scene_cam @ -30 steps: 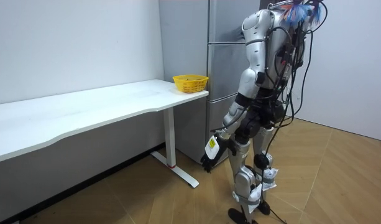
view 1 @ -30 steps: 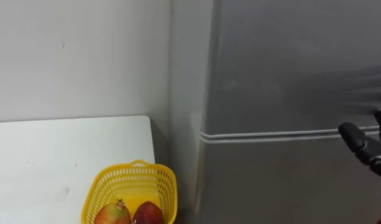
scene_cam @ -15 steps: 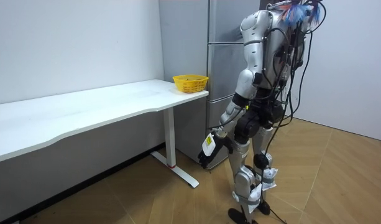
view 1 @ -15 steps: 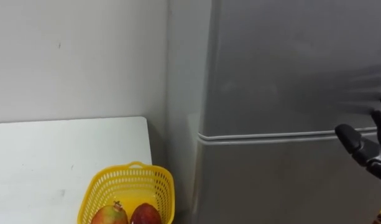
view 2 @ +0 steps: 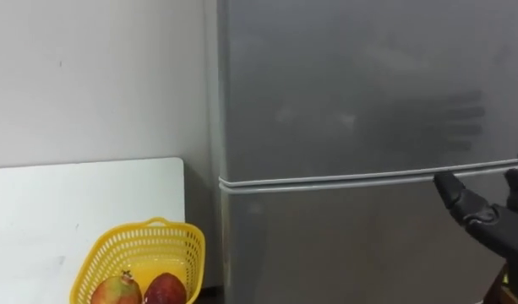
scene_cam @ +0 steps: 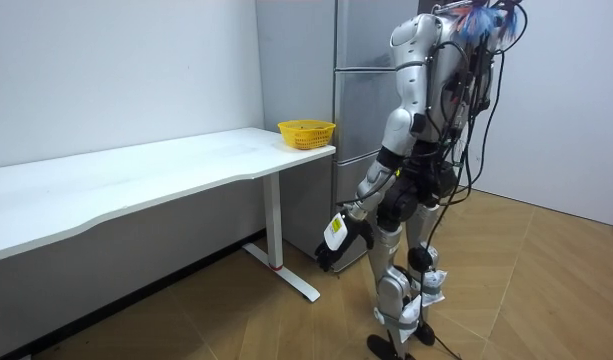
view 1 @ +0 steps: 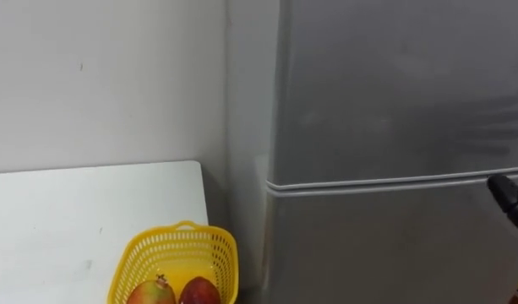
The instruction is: Retrieve from the upper fridge
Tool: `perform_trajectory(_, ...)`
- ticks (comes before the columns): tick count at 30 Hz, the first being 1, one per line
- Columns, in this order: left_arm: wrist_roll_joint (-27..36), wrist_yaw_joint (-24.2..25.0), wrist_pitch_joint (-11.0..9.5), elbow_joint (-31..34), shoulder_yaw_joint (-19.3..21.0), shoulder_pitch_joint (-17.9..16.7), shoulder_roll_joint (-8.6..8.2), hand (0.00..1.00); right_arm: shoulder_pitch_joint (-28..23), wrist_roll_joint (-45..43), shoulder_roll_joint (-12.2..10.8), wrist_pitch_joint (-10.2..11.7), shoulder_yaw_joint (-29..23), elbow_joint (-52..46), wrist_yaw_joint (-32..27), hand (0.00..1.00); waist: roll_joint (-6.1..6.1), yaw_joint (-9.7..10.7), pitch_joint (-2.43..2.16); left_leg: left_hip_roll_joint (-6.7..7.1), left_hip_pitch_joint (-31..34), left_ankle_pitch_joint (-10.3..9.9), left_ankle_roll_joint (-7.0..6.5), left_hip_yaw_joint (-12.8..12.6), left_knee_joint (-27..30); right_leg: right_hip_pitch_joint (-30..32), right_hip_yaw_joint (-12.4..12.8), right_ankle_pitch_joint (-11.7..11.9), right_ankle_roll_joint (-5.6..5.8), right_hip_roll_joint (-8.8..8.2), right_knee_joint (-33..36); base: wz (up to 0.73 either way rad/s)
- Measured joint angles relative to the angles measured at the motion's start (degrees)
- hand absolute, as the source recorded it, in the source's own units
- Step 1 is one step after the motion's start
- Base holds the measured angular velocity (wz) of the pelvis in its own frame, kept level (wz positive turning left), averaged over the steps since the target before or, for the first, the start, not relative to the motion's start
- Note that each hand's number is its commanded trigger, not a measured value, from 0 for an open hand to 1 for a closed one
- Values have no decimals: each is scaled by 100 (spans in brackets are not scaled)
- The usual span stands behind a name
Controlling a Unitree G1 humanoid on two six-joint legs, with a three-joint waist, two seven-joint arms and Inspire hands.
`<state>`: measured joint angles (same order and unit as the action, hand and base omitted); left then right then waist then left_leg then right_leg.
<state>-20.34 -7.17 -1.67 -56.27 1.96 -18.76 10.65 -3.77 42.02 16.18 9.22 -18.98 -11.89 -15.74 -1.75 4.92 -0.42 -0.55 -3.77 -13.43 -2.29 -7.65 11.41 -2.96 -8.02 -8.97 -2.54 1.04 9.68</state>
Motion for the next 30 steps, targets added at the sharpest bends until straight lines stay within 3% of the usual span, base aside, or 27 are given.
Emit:
perform_trajectory(5, 22, -24, 83, -74, 11, 14, -4, 0, -507, 52, -53, 0, -47, 440, -701, 0, -9, 13, 1, -1, -7, 1, 2, 1, -23, -17, -2, -7, 2, 4, -16, 0)
perform_trajectory(13, -19, -56, 431, 94, 12, 46, -95, 0, -649, 208, -329, -63, -42, 1794, -1436, 0, -16, 114, 7, 8, 3, 2, -1, 17, -30, -21, -6, -12, 10, -3, -17, 1)
perform_trajectory(16, -17, -72, 421, 131, 12, 99, -83, 0, -658, -185, -385, -53, 87, 2720, -1579, 0, -4, 91, 13, 8, 8, 2, -1, 9, -16, -23, -5, -21, 12, -5, -13, 1)
perform_trajectory(20, -19, -74, 423, 116, 10, 70, -98, 0, -747, -496, -612, -84, 366, 4161, -1566, 0, 17, 97, 9, 11, 10, 1, 0, 33, -18, -24, -3, -37, 17, -3, -14, 1)
perform_trajectory(23, -19, -73, 422, 93, 10, 111, -139, 0, -746, -747, -707, -227, 479, 5251, -1412, 0, 38, 76, 12, 20, 7, 1, 0, 35, -10, -27, -4, -43, 19, -5, -12, 3)
perform_trajectory(30, 27, -44, 425, -17, 22, 98, -181, 0, -654, -1677, -706, -399, 733, 7011, -915, 0, 60, 48, 33, 23, -144, 2, 0, 42, -109, -125, 7, -84, 16, -5, 2, -1)
